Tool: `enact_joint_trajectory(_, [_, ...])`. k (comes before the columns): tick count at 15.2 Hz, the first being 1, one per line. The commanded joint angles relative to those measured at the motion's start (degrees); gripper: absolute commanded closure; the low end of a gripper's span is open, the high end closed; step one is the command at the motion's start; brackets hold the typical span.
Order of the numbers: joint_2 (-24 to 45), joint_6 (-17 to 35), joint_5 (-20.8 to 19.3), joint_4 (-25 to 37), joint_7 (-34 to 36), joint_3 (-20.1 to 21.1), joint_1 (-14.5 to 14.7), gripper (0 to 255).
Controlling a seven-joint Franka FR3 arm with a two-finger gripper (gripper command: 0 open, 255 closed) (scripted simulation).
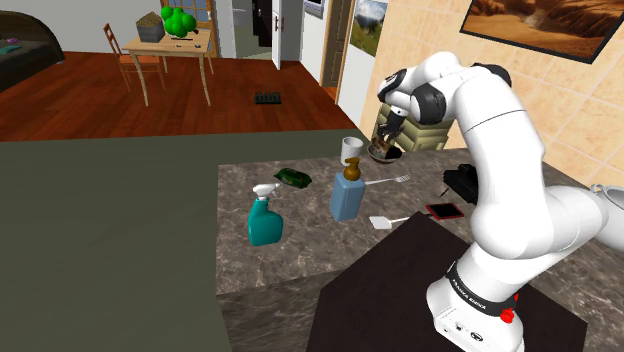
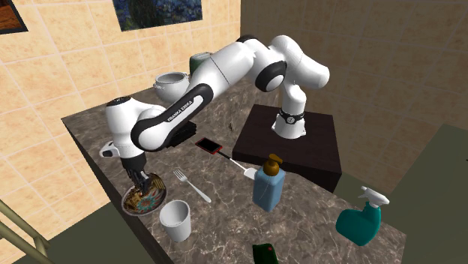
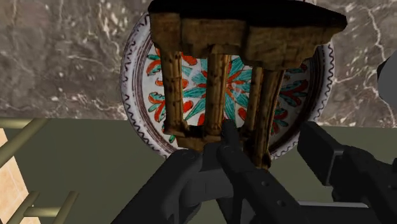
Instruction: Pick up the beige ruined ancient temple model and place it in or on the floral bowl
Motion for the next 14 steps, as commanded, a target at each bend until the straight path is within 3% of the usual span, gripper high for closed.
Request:
enact_joint_trajectory(1, [0.44, -0.21, -0.02, 0.41, 0.09, 0.09, -0.15, 0])
enact_joint_trajectory(5, [-0.03, 0.19, 0.03, -0.54, -0.07, 0.06, 0.18, 0])
enact_joint_trajectory(9, [-5.10, -3.09, -1.55, -2.51, 0.27, -1.69, 1.06, 0])
enact_joint_trajectory(14, [-5.10, -3.09, -1.55, -2.50, 0.27, -1.69, 1.06, 0])
